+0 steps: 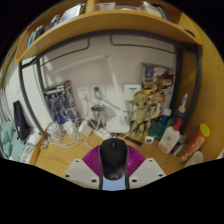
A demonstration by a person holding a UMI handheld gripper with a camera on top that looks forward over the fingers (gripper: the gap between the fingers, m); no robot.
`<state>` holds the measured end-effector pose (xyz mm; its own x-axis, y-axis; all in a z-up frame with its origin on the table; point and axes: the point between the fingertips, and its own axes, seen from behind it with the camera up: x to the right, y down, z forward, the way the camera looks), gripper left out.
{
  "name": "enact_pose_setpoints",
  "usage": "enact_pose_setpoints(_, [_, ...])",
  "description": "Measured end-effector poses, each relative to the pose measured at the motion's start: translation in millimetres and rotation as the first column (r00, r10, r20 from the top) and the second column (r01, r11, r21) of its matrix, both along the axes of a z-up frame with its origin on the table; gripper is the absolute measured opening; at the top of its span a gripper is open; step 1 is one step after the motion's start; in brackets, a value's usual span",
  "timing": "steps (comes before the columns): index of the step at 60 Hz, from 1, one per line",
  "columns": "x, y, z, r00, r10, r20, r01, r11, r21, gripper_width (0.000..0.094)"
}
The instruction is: Arrange mouse
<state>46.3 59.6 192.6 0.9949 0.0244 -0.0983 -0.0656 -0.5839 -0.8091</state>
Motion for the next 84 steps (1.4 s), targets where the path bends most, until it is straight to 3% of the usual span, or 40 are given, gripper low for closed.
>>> enact_pose_setpoints(10, [-54,-28,-72,0.999,0.046,0.010,-0.045,0.994,-0.100,0.0292])
enact_pose_setpoints(26, [-57,-57,-186,0.997,0.058,0.054,-0.042,0.964,-0.263,0.0297])
enact_pose_setpoints(32, [-57,-66,-204,0.998,0.048,0.034,-0.036,0.952,-0.304,0.0301])
enact_pose_setpoints(45, [-57,-70,-206,0.998,0.047,0.028,-0.036,0.947,-0.319,0.0470])
enact_pose_setpoints(49, [-49,-70,-195,0.999,0.013,0.040,0.000,0.949,-0.317,0.0680])
enact_pose_setpoints(55, [-40,-66,-158,0.996,0.004,0.089,0.019,0.966,-0.259,0.0745])
enact_pose_setpoints(69, [-59,-69,-22,0.999,-0.037,0.017,0.039,0.990,-0.139,0.0770])
enact_pose_setpoints(84, [-86,-101,86,0.999,-0.038,0.013,0.039,0.999,-0.027,0.0768])
